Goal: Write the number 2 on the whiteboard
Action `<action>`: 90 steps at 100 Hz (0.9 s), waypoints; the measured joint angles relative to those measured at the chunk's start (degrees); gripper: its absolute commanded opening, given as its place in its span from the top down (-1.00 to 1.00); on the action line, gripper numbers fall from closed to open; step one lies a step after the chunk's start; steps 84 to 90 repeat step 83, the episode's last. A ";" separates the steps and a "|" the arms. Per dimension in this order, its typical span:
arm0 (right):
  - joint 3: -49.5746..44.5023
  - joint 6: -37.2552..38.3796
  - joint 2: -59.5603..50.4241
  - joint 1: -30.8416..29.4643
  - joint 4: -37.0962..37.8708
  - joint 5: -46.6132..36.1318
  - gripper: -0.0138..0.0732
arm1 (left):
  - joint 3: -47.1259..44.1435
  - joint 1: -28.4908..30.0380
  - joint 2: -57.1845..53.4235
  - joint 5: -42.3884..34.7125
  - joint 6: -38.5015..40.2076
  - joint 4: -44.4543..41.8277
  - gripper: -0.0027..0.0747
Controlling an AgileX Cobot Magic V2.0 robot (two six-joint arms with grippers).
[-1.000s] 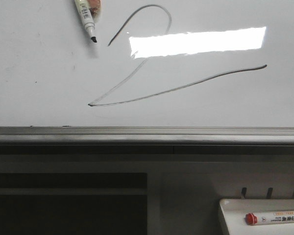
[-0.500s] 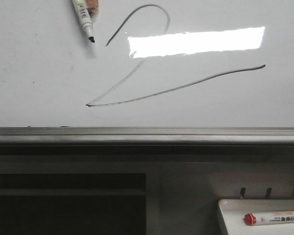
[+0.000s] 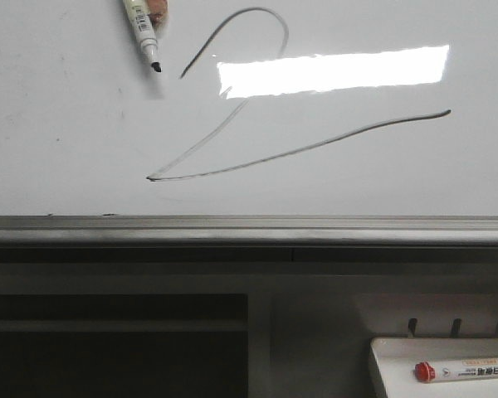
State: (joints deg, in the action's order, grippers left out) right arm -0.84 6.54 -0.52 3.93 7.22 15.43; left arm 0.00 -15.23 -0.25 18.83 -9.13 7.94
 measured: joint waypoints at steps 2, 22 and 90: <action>0.00 0.00 0.00 0.00 -0.27 0.94 0.80 | 0.00 0.00 0.00 0.00 0.00 0.00 0.98; 0.00 0.00 0.00 0.00 -1.19 2.92 0.80 | 0.00 0.00 0.00 0.00 0.00 0.00 0.98; 0.00 0.17 0.00 0.00 -1.19 2.90 0.80 | 0.00 0.00 0.00 0.00 0.00 0.00 0.98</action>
